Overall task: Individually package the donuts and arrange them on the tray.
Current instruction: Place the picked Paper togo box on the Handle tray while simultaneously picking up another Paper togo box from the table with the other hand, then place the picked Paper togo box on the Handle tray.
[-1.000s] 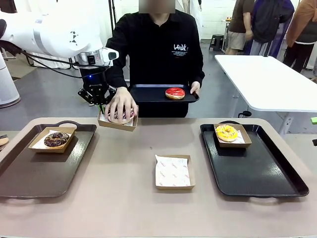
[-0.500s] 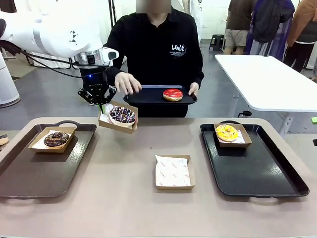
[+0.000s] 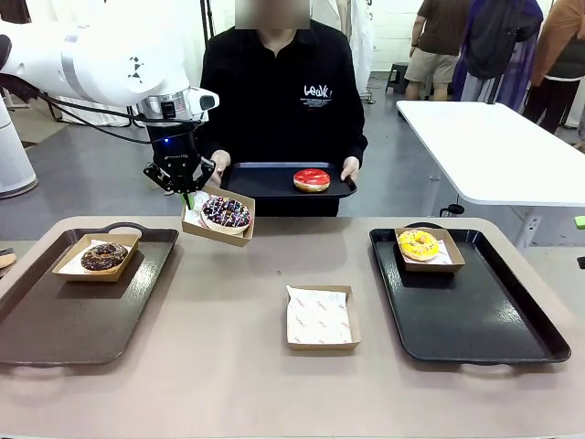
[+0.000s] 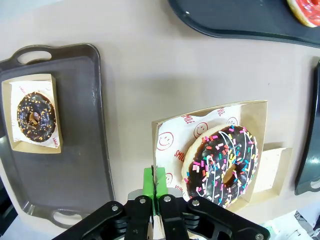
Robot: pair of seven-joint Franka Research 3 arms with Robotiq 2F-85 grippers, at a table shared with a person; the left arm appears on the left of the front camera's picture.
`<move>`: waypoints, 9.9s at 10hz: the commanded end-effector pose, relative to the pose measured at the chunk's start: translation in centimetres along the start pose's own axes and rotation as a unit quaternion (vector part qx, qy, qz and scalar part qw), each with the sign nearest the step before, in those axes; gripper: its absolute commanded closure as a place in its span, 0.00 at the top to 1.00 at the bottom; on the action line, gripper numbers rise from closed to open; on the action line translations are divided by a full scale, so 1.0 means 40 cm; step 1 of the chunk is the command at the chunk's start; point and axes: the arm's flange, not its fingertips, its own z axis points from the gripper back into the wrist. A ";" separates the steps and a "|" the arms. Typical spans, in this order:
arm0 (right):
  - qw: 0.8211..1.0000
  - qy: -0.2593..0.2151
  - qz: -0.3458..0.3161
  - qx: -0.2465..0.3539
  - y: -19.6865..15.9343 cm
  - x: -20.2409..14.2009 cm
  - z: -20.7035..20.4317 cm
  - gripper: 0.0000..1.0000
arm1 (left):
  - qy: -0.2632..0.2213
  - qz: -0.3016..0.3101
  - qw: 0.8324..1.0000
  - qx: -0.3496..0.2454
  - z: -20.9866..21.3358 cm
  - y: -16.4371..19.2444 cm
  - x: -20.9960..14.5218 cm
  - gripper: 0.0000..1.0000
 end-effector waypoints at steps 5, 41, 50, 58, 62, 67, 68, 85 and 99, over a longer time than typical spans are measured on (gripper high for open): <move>0.998 0.021 0.034 -0.040 0.082 -0.022 -0.027 1.00 | -0.006 -0.022 1.000 -0.004 0.033 0.023 -0.021 0.01; 0.869 0.112 0.066 -0.477 0.434 -0.277 -1.110 1.00 | 0.012 0.015 0.998 0.053 -0.176 0.654 -0.356 0.01; 0.870 0.124 0.064 -0.472 0.382 -0.254 -1.151 1.00 | 0.016 0.004 0.998 0.054 -0.251 0.620 -0.326 0.01; 0.868 0.131 0.079 -0.473 0.386 -0.252 -1.151 0.67 | 0.010 0.000 0.999 0.050 -0.268 0.600 -0.313 0.61; 0.866 0.133 0.071 -0.477 0.371 -0.247 -1.162 0.00 | 0.009 -0.005 0.999 0.035 -0.257 0.604 -0.320 1.00; 0.867 0.133 0.069 -0.475 0.368 -0.251 -1.165 0.00 | 0.007 -0.008 1.000 0.020 -0.244 0.608 -0.327 1.00; 0.867 0.133 0.069 -0.475 0.368 -0.251 -1.165 0.00 | 0.008 -0.008 1.000 0.019 -0.244 0.608 -0.327 1.00; 0.877 0.142 0.054 -0.456 0.873 0.066 -1.047 0.00 | -0.026 0.150 0.844 -0.514 0.034 1.249 -0.511 1.00; 0.854 0.140 0.054 -0.498 0.745 0.185 -1.092 0.00 | -0.007 0.177 0.841 -0.511 -0.013 1.259 -0.530 1.00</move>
